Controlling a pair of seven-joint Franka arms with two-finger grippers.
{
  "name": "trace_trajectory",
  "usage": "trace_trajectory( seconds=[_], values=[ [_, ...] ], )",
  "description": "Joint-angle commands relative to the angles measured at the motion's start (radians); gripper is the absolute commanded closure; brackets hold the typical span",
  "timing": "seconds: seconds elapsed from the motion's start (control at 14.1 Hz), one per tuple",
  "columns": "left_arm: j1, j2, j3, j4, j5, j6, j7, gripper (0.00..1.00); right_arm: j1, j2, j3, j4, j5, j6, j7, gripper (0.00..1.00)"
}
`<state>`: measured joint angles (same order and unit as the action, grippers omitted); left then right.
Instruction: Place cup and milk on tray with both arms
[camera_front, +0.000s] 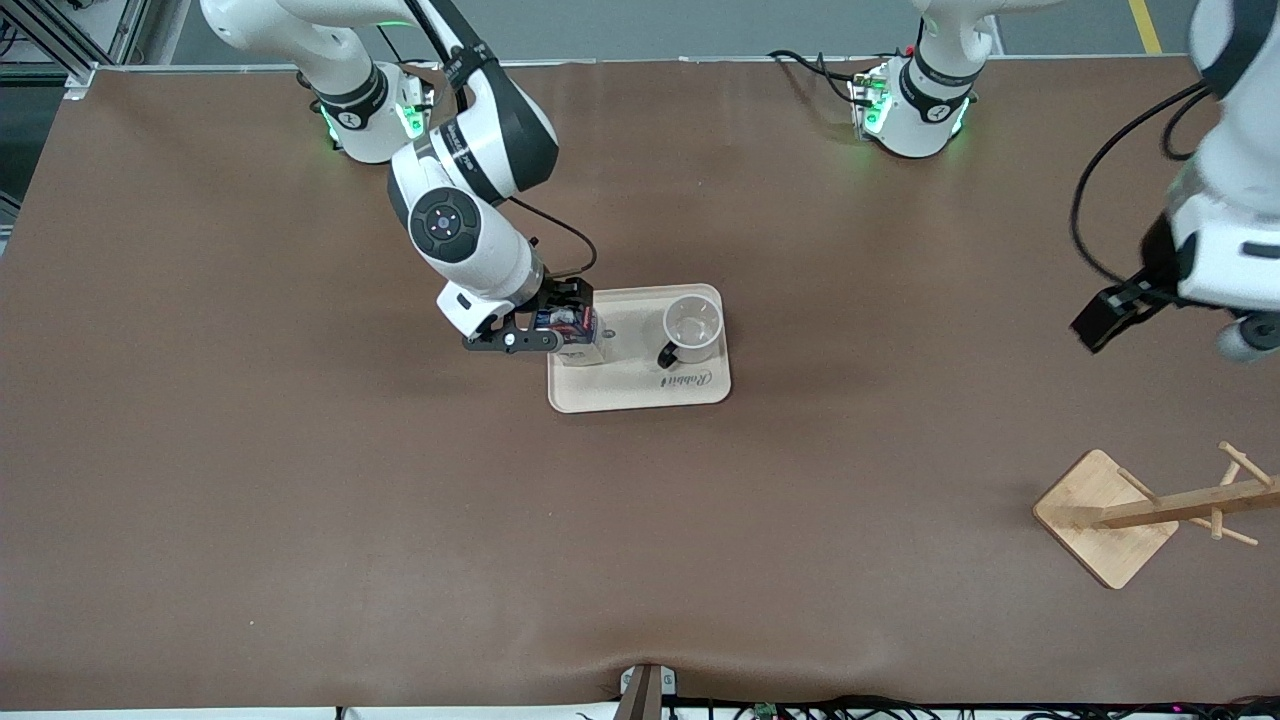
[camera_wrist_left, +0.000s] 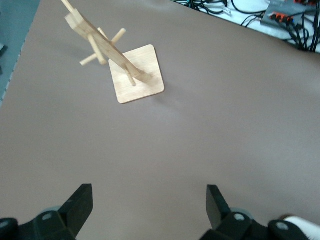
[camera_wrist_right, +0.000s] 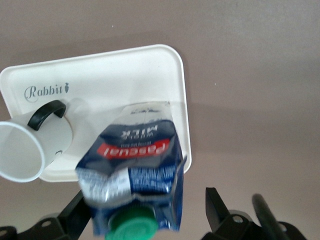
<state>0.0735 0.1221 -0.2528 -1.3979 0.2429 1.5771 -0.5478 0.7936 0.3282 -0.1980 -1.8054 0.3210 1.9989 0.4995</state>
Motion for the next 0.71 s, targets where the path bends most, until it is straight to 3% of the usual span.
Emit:
trace_trajectory(
  seconds=[0.0,0.21,0.42,0.64],
  values=[
    [0.009,-0.071,0.064,-0.033,-0.121,-0.063,0.165,0.0,0.004,0.017,-0.008,0.058,0.009,-0.051,0.028,0.0],
    [0.045,-0.104,0.072,-0.036,-0.229,-0.112,0.242,0.0,0.0,0.014,-0.011,0.064,0.009,-0.054,0.028,0.0],
    [-0.006,-0.111,0.174,-0.033,-0.365,-0.123,0.305,0.0,-0.031,0.006,-0.034,0.124,0.009,-0.129,0.028,0.0],
    [-0.043,-0.137,0.184,-0.061,-0.334,-0.153,0.409,0.0,-0.121,0.009,-0.034,0.248,0.007,-0.308,0.027,0.0]
  ],
)
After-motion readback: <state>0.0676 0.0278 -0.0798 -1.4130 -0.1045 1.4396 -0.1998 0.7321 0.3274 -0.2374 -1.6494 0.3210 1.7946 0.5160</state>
